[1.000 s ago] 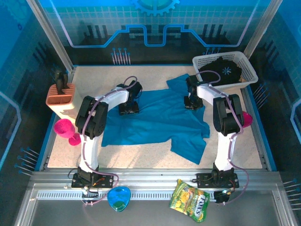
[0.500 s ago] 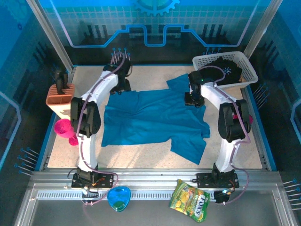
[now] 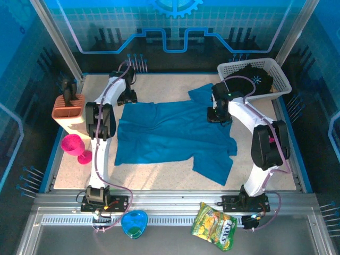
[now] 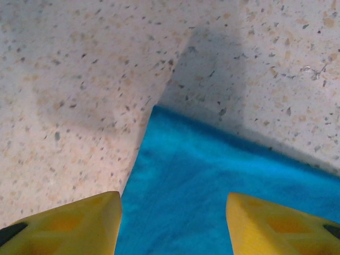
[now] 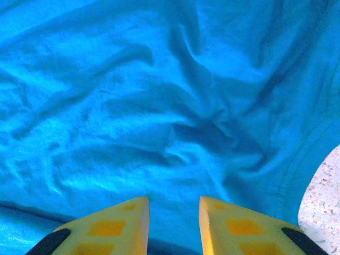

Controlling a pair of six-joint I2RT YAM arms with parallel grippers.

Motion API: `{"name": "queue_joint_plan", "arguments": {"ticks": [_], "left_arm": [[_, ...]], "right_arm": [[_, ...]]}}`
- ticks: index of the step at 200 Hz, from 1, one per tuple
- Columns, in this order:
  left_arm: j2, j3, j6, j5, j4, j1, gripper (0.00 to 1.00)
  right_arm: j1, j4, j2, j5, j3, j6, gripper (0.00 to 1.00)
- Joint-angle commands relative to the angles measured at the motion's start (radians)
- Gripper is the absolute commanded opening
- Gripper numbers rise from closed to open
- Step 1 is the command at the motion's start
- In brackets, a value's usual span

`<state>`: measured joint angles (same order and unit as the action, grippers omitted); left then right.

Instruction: Fold and stack the t-shirts

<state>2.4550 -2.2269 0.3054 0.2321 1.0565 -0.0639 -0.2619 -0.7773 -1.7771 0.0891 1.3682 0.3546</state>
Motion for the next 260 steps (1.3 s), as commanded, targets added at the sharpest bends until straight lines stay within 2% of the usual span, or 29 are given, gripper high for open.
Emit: {"name": "queue_joint_plan", "arguments": {"ticks": [1, 89, 140, 161, 191, 225, 260], "left_arm": [[0.033, -0.072, -0.064, -0.029, 0.043, 0.026, 0.54], [0.163, -0.161, -0.236, -0.049, 0.032, 0.050, 0.51], [0.173, -0.157, -0.290, -0.115, 0.031, 0.047, 0.48], [0.173, -0.151, -0.296, -0.127, 0.036, 0.047, 0.36], [0.162, -0.121, -0.289, -0.158, 0.028, 0.045, 0.00], [0.098, 0.011, -0.237, -0.126, -0.050, 0.041, 0.00], [-0.113, 0.240, -0.175, -0.126, -0.176, 0.030, 0.00]], "right_arm": [[-0.010, -0.027, 0.050, -0.001, -0.020, 0.006, 0.31], [-0.010, -0.045, 0.092, 0.017, -0.072, 0.005, 0.29], [-0.010, -0.042, 0.102, 0.009, -0.089, 0.014, 0.29], [-0.010, -0.036, 0.102, 0.004, -0.099, 0.021, 0.28], [-0.010, -0.024, 0.111, -0.008, -0.112, 0.026, 0.27], [-0.010, -0.016, 0.122, -0.017, -0.121, 0.025, 0.27], [-0.010, -0.005, 0.099, -0.012, -0.069, -0.012, 0.29]]}}
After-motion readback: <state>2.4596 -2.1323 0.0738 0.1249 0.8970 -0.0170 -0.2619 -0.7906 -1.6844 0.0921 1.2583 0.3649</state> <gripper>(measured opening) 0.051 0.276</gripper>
